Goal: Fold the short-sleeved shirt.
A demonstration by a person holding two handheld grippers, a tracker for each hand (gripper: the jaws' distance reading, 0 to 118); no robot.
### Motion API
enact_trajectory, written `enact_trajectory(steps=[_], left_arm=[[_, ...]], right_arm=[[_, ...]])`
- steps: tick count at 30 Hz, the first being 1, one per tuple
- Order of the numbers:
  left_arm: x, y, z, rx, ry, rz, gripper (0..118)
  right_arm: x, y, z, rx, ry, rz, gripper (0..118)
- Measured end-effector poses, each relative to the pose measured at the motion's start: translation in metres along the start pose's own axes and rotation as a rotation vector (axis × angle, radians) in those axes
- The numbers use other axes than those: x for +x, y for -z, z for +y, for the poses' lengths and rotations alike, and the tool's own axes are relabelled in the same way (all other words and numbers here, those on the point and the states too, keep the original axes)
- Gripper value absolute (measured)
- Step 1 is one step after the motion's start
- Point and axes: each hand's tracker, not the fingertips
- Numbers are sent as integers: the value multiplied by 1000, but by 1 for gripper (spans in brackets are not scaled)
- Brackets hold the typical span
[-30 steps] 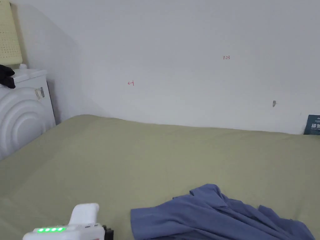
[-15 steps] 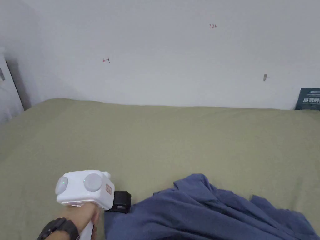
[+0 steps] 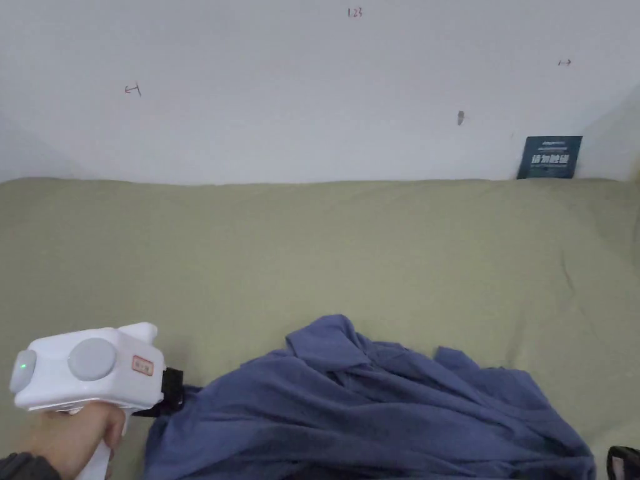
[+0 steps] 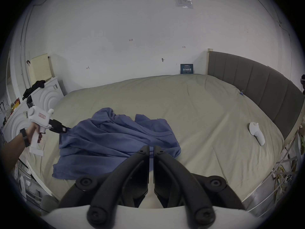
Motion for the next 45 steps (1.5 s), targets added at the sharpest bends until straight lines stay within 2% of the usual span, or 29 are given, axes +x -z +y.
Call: enact_trajectory(steps=[6,7,9,10,11,14,16,17,18,19,20,21,22,24,25,30,33,37,42,45], left_arm=[[8,-2,-8,9,52,-20,2],[10,-4,-10,15,60,-25,2],[11,0,-11,2,77,-22,2],[12,2,-13,-2,86,-23,2],[12,3,-14,-2,89,-23,2],[10,11,-16,-7,70,-37,2],[10,14,-17,-13,58,-42,2],[8,16,-16,-15,59,-47,2],[6,17,-17,-16,60,-51,2],[4,17,-17,-21,51,-59,2],[2,17,-18,-21,42,-74,2],[-1,17,-18,-18,34,-92,2],[-3,16,-19,-13,28,-102,2],[-6,10,-17,9,23,-116,2],[-6,6,-15,53,25,-123,2],[-12,-24,12,139,-49,-231,2],[-9,-38,35,178,-24,-234,2],[-9,-56,77,237,-44,-284,2],[-21,-73,145,312,-51,-280,2],[-21,-94,185,370,-54,-270,2]], right_arm=[[38,52,17,-90,49,-51,10],[43,66,22,-131,45,-72,30],[51,99,31,-223,51,-50,89],[52,117,36,-274,40,-40,110],[54,135,39,-319,48,19,114],[56,189,42,-466,85,15,114],[57,215,39,-517,57,-67,108],[56,221,37,-531,23,-93,95],[55,225,35,-542,3,-99,67],[53,225,33,-570,8,-72,9],[52,222,31,-603,31,-24,6],[50,219,29,-588,62,-2,6],[44,207,31,-509,60,-26,5],[37,195,36,-440,-3,0,5],[33,189,41,-395,-2,1,5],[18,174,85,-206,85,124,5],[-2,181,118,-158,69,155,5],[-35,199,168,-84,26,181,5],[-75,218,234,41,-8,215,5],[-95,228,277,124,33,237,5]])
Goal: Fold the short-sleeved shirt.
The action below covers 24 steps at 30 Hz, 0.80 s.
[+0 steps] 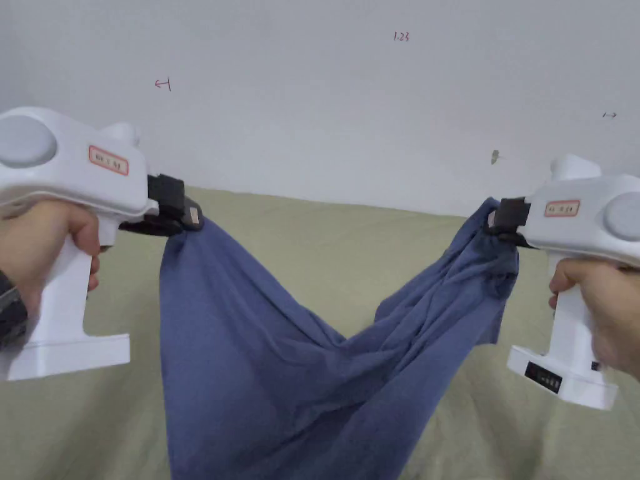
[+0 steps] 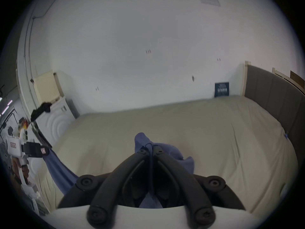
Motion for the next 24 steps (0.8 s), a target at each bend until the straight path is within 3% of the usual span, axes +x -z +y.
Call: enact_trajectory(steps=[6,11,14,17,20,24], left_arm=[[10,-24,82,185,11,16,2],[31,-52,99,294,126,85,2],[37,-58,68,304,208,149,2],[15,-46,19,263,278,177,2],[-4,-35,-57,199,270,165,2],[-32,-30,-151,41,161,142,2]], right_arm=[[-24,27,68,172,67,15,5],[-22,34,95,252,-5,-24,5],[-5,38,78,222,-41,-62,6],[21,39,38,132,-7,-64,6],[48,33,-16,63,16,-38,6],[78,17,-91,-108,34,-58,6]])
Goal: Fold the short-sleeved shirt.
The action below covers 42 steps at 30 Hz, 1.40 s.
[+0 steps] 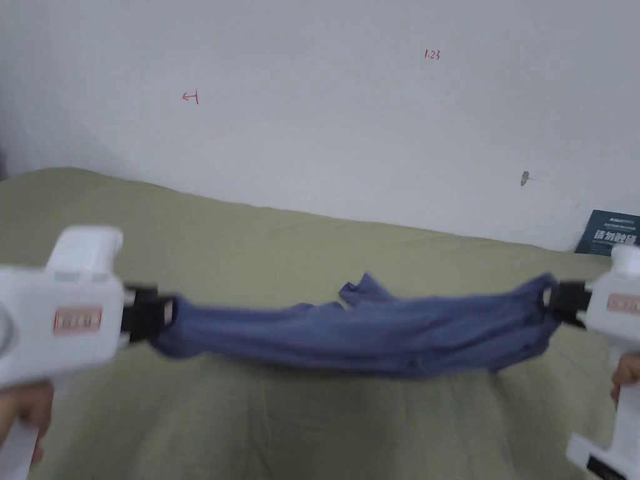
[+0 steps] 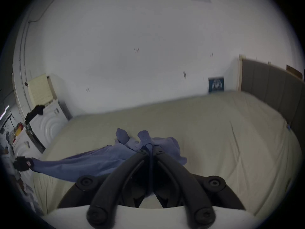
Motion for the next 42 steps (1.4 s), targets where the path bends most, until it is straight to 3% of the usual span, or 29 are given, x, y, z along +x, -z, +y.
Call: enact_trajectory(steps=[4,7,12,17,18,19,21,22,25,27,29,33,35,36,37,38,39,41,42], left_arm=[[-6,-18,-81,-129,-49,-3,2],[-10,-33,-124,-196,-66,11,2],[-14,-49,-167,-293,-157,-22,2],[-12,-50,-185,-313,-138,-4,5],[-14,-53,-182,-307,-154,-6,10],[-16,-59,-179,-299,-178,10,26],[-11,-77,-170,-265,-214,38,81],[-9,-89,-160,-213,-214,55,105],[14,-119,-123,-31,-96,70,107],[42,-125,-99,26,6,99,107],[82,-124,-84,65,98,124,107],[156,-122,-87,118,155,113,106],[186,-123,-100,120,159,94,100],[196,-122,-109,115,159,93,83],[206,-124,-120,111,166,88,38],[214,-126,-130,104,176,75,0],[220,-125,-143,88,177,65,0],[227,-130,-169,69,173,40,0],[229,-132,-182,35,149,32,0]], right_arm=[[28,-19,-62,-132,-11,-57,6],[44,-44,-93,-153,31,-41,6],[70,-64,-122,-193,141,-86,6],[66,-74,-137,-257,176,-66,6],[85,-64,-141,-267,215,-47,8],[86,-71,-139,-253,223,-77,22],[83,-90,-133,-227,201,-105,75],[79,-107,-131,-181,153,-103,98],[44,-150,-117,-72,-23,-201,99],[10,-178,-115,-21,-100,-267,99],[-23,-203,-118,30,-126,-255,100],[-81,-249,-151,90,-108,-201,101],[-105,-268,-176,92,-116,-218,101],[-114,-275,-187,82,-128,-237,101],[-120,-282,-198,65,-145,-237,98],[-127,-289,-208,49,-169,-218,91],[-132,-295,-218,35,-183,-203,76],[-139,-305,-235,13,-182,-198,7],[-141,-308,-244,14,-182,-207,2]])
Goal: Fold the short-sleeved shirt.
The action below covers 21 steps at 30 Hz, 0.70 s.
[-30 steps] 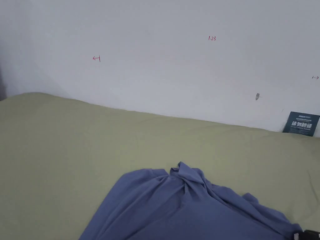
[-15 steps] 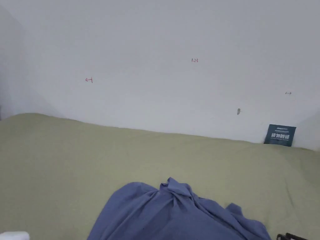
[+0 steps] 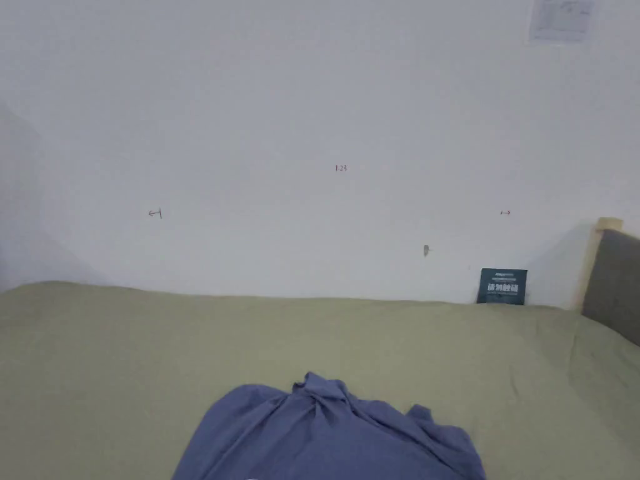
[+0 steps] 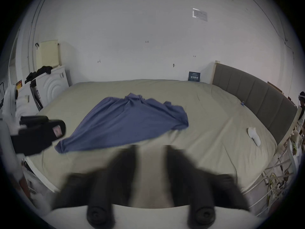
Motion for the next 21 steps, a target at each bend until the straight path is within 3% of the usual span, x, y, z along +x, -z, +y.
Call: enact_trajectory(steps=[2,4,8,13,14,15,17,18,19,21], left_arm=[[3,-8,-25,-19,-14,36,0],[2,-16,-47,-30,-10,46,0],[-14,-22,-62,-92,-37,61,0],[-72,-23,-34,-84,-58,74,0],[-90,-20,-27,-121,-50,80,5],[-115,-15,-23,-178,-71,78,17],[-159,-4,-21,-202,-128,110,81],[-177,6,-21,-215,-155,110,104],[-193,15,-23,-223,-201,121,113],[-212,28,-27,-228,-266,117,113]], right_arm=[[-5,-9,-17,29,14,-91,1],[-4,-15,-28,6,39,-26,1],[-6,-14,-33,-22,30,-9,1],[1,-15,-17,10,39,34,1],[6,-17,-14,13,43,38,2],[11,-18,-10,19,53,44,2],[20,-19,-6,30,82,53,2],[25,-17,-3,22,95,56,2],[31,-15,-1,9,114,63,2],[38,-12,0,-7,153,79,2]])
